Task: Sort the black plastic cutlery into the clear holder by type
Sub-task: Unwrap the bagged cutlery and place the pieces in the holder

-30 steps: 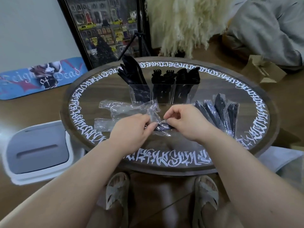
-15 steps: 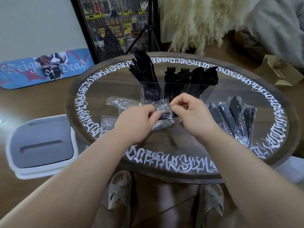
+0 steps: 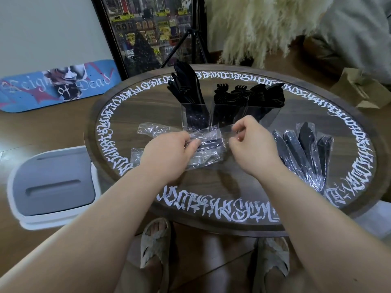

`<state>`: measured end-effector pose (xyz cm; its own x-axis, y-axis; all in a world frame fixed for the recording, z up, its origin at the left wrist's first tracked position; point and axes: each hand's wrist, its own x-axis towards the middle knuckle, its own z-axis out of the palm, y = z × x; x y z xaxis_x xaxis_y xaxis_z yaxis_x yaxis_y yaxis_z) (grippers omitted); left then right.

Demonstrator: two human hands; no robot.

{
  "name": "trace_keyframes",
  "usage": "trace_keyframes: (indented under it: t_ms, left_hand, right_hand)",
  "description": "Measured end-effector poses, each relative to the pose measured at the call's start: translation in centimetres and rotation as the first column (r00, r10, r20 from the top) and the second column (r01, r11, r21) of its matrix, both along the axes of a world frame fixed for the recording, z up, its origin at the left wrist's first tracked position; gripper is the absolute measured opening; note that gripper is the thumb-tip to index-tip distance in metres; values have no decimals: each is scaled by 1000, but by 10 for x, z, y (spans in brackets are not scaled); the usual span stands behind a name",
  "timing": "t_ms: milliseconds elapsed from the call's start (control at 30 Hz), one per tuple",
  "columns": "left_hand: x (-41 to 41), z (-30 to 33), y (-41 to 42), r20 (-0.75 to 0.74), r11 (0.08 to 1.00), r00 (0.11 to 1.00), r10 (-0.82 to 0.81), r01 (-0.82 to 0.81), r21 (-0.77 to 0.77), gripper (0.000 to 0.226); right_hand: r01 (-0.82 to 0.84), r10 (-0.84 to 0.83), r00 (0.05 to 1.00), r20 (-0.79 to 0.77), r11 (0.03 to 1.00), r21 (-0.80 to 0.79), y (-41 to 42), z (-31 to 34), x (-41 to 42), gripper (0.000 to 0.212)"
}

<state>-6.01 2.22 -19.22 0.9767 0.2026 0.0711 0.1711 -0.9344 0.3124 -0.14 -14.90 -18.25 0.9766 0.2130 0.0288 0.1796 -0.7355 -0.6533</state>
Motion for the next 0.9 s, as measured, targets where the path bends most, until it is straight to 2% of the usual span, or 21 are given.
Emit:
trace_keyframes:
  t_ms: [100,167,233,333,400,500,667,900]
  left_hand:
    - [-1,0,4,3,999,999,33,-33,4,39]
    - [-1,1,6,-12,999,999,41,-41,9,39]
    - [-1,0,4,-28,999,999,38,-37,12,40]
    - [1,-1,-1,-26,999,999,30,-29,28,40]
    - [1,0,-3,-10,1000,1000,19,-19,24,39]
    - [0,2,-4,40,1000,999,-8,8,-16,39]
    - [-2,4,-5,74,992,997,-32,40,-120,26]
    - [-5,4,-7,142,967,988,-67,99,-236,21]
  right_hand:
    - [124,-128,981,144,992,38,-7,3,5,13]
    - [40,-91,943,320,986,161,-6,8,0,12]
    - [-113,37,921,387,978,176,1,9,-10,12]
    - [-207,155,935,320,969,132,9,3,-19,13]
    - [-175,146,957,251,980,99,9,2,-16,15]
    - [-84,82,995,57,996,36,5,3,-8,19]
    - [12,23,991,-131,967,256,0,6,-3,21]
    - [-50,123,965,-233,954,295,-1,3,-1,24]
